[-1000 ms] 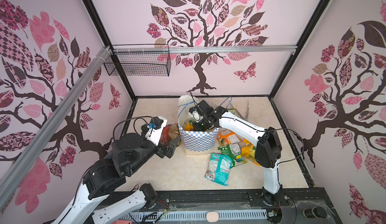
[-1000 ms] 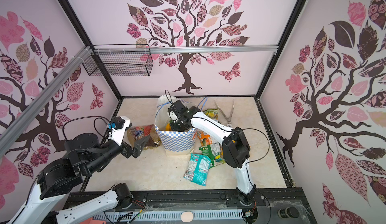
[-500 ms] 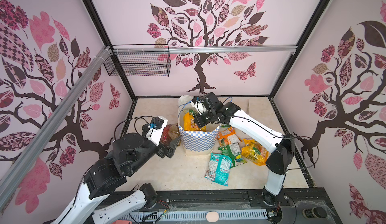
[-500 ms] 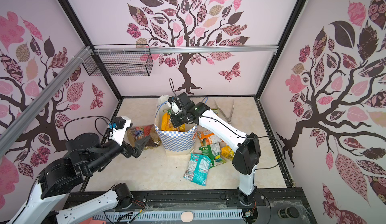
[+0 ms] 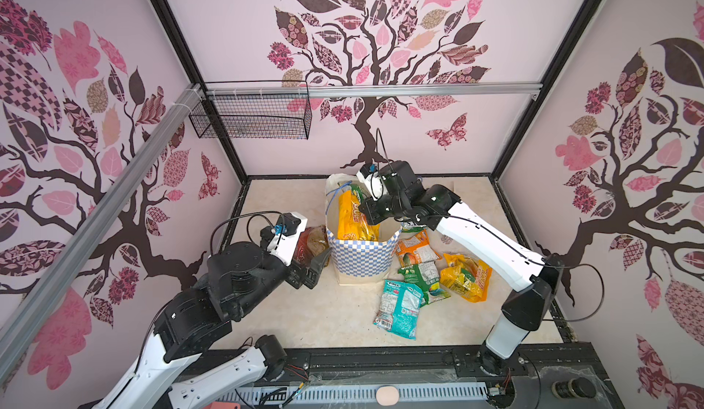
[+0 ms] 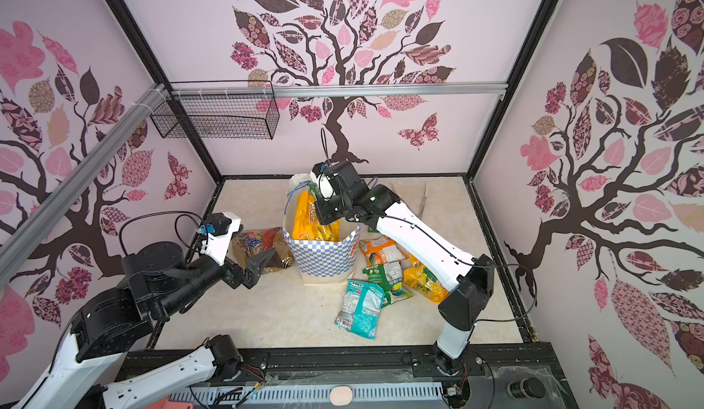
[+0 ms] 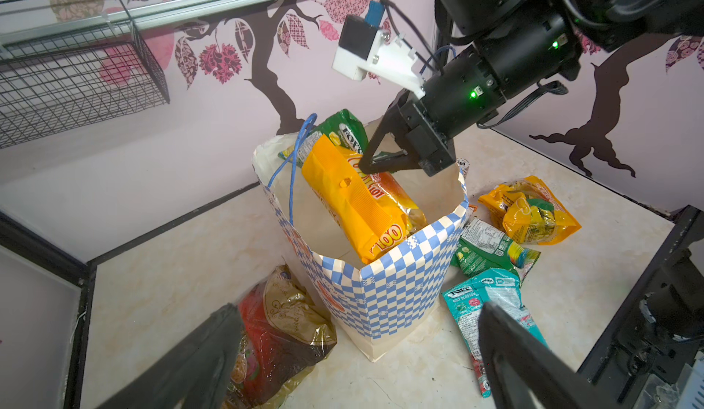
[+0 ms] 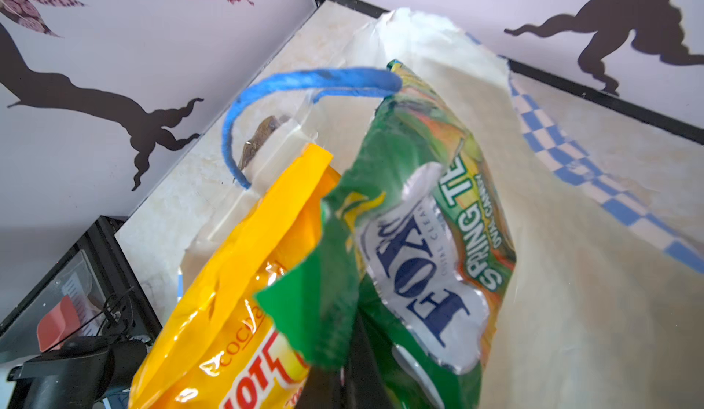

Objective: Take the snacks out of the paper bag
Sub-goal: Pick up the snack from the paper bag.

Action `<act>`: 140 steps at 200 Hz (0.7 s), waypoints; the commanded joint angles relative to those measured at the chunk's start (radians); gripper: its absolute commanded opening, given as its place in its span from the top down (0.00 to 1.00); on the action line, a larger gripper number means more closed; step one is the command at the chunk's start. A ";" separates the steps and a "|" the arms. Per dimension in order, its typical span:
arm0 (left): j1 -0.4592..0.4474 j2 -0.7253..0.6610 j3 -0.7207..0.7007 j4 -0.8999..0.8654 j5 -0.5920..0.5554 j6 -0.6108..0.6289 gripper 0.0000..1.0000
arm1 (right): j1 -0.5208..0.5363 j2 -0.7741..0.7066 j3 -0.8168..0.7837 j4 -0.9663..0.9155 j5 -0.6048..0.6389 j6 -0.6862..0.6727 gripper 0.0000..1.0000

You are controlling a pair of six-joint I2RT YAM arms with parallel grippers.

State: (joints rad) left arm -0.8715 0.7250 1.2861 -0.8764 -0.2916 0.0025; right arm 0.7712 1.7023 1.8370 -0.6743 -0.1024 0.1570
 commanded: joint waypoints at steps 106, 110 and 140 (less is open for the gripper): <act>-0.003 -0.010 -0.008 0.019 0.019 -0.015 0.01 | 0.005 -0.193 -0.031 0.202 0.073 0.010 0.98; -0.003 -0.010 -0.008 0.020 0.019 -0.016 0.01 | 0.005 -0.194 -0.032 0.202 0.073 0.010 0.98; -0.003 -0.020 -0.007 0.017 0.020 -0.019 0.01 | 0.005 -0.201 -0.028 0.203 0.066 0.021 0.99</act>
State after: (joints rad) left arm -0.8715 0.7204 1.2861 -0.8757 -0.2829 -0.0048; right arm 0.7712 1.5772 1.7725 -0.6006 -0.0372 0.1612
